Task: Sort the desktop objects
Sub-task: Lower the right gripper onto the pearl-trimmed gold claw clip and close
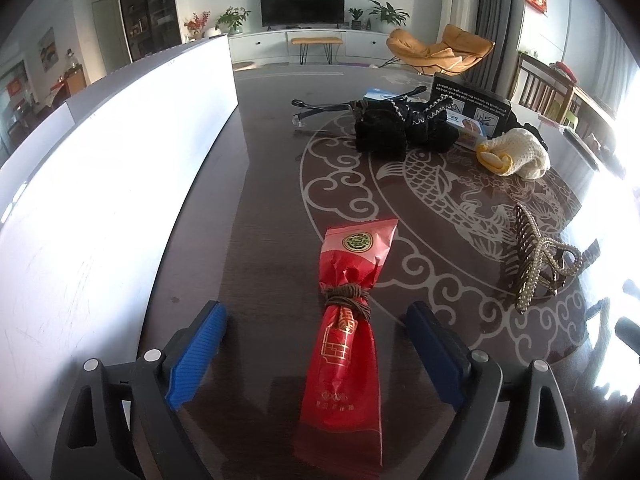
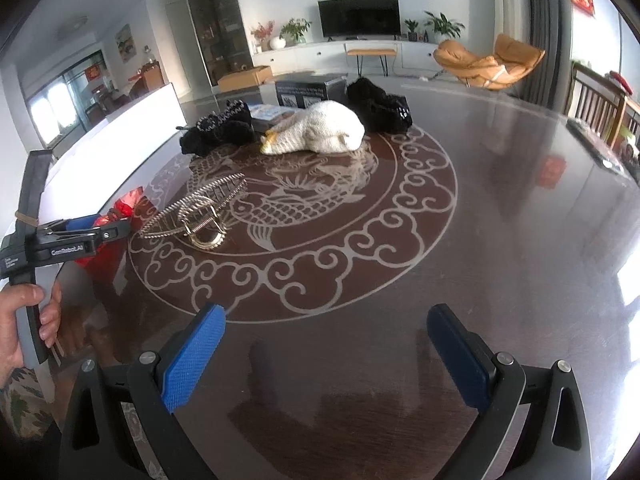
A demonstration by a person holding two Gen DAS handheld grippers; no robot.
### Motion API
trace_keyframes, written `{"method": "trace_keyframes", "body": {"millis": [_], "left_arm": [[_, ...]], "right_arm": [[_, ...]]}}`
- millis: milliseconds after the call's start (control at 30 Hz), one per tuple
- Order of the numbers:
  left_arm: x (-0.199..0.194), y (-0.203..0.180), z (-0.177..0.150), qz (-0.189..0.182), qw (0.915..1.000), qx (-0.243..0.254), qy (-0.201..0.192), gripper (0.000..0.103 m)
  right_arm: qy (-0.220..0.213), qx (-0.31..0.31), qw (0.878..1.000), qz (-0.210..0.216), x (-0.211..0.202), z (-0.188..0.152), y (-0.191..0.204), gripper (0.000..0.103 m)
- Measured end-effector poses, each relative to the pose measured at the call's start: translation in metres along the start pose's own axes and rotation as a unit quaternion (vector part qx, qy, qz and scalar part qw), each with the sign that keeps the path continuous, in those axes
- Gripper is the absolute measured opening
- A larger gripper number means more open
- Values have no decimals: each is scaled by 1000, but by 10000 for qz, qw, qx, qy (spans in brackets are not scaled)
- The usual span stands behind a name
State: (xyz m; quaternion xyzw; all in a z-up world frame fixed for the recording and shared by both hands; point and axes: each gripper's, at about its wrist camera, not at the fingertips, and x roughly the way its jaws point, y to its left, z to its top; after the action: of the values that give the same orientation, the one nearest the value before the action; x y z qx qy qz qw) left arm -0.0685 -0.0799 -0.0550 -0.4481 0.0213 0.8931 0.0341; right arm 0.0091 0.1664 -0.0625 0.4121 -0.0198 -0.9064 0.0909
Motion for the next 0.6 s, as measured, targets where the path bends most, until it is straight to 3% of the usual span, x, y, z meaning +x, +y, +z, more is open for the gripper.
{"method": "trace_keyframes", "body": {"millis": [100,200,300,367,500,600], "left_arm": [[0,0,0,7,10000,0,2,93],[1,0,0,10,10000,-5,5,93],[1,0,0,9,10000,-5,6,93],[1,0,0,8,10000,-5,6,93],[1,0,0,9,10000,-6,7,93],[1,1,1,23,10000,-18,9,94]], "right_arm": [[-115,8,9999,-45,-5,0,1,101],[-253,753,9949,614,-12,6,1,101],[-384,1249,9872,920,-11,28,21,101],[-233,1443,9833,1084,3,46,38,101],[87,1566,9833,921,46,80,71,101],[435,1347,9885,534,74,92,93,101]]}}
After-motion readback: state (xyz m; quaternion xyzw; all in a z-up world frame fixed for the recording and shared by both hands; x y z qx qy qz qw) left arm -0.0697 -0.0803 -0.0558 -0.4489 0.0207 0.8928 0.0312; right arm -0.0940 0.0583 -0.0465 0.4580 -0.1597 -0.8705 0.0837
